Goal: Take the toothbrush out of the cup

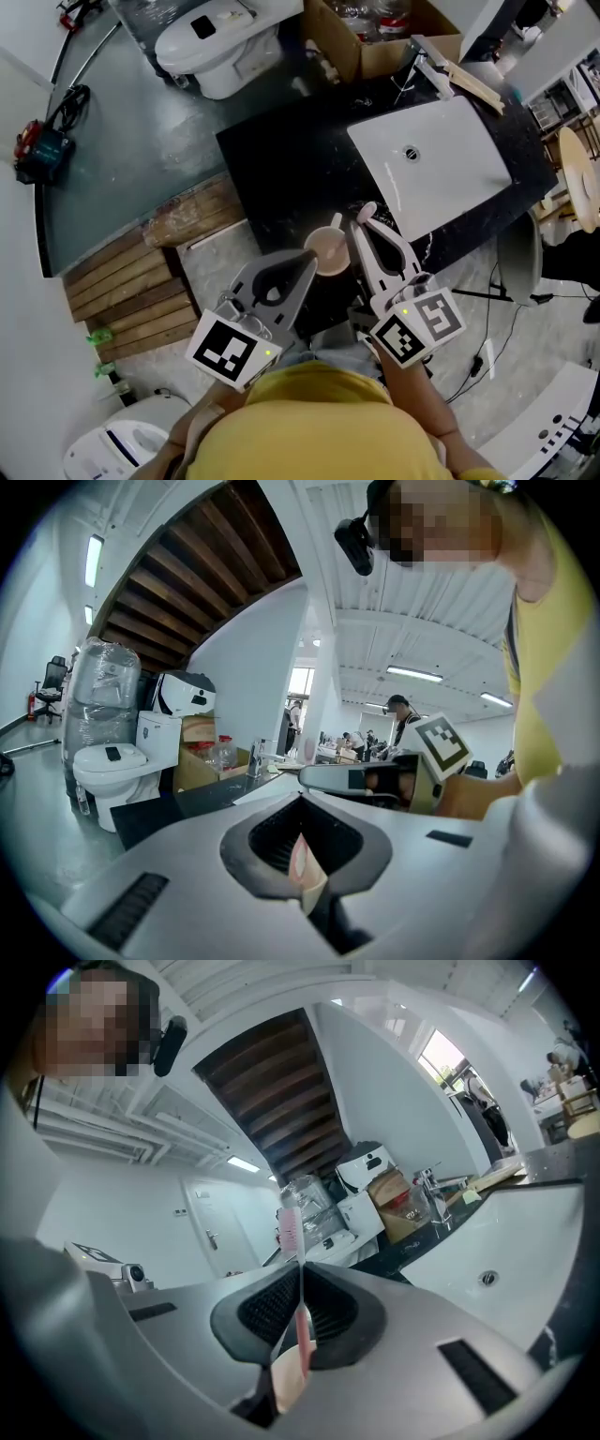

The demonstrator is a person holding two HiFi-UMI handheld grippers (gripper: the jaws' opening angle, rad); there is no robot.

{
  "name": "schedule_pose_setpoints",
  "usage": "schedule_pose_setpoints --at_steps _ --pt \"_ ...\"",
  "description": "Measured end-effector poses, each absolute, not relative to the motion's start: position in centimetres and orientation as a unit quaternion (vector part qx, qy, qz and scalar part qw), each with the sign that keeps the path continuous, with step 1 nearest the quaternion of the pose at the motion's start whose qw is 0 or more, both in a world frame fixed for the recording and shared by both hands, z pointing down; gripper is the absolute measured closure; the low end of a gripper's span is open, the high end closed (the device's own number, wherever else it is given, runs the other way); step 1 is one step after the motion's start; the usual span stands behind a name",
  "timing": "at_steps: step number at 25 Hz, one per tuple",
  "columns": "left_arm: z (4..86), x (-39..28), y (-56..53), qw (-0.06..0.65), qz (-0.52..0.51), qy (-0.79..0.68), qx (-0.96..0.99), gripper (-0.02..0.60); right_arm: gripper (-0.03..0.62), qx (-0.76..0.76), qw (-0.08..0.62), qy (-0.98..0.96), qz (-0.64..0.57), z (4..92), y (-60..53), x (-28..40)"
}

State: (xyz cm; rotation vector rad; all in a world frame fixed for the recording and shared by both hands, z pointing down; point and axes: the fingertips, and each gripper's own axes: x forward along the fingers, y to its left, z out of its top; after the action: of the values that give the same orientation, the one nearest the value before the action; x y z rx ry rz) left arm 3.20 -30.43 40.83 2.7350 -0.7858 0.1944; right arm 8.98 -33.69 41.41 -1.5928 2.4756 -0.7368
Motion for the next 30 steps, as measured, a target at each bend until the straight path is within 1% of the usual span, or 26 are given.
schedule_pose_setpoints --at_steps 16,30 --pt "38.2 3.5 -28.6 0.114 0.044 -0.271 0.955 0.572 0.565 -0.519 0.030 0.844 -0.133 36.5 -30.8 7.6" --pt "33.4 3.6 -26.5 0.056 0.005 -0.267 0.962 0.572 0.565 -0.511 0.027 0.857 -0.063 32.1 -26.9 6.8"
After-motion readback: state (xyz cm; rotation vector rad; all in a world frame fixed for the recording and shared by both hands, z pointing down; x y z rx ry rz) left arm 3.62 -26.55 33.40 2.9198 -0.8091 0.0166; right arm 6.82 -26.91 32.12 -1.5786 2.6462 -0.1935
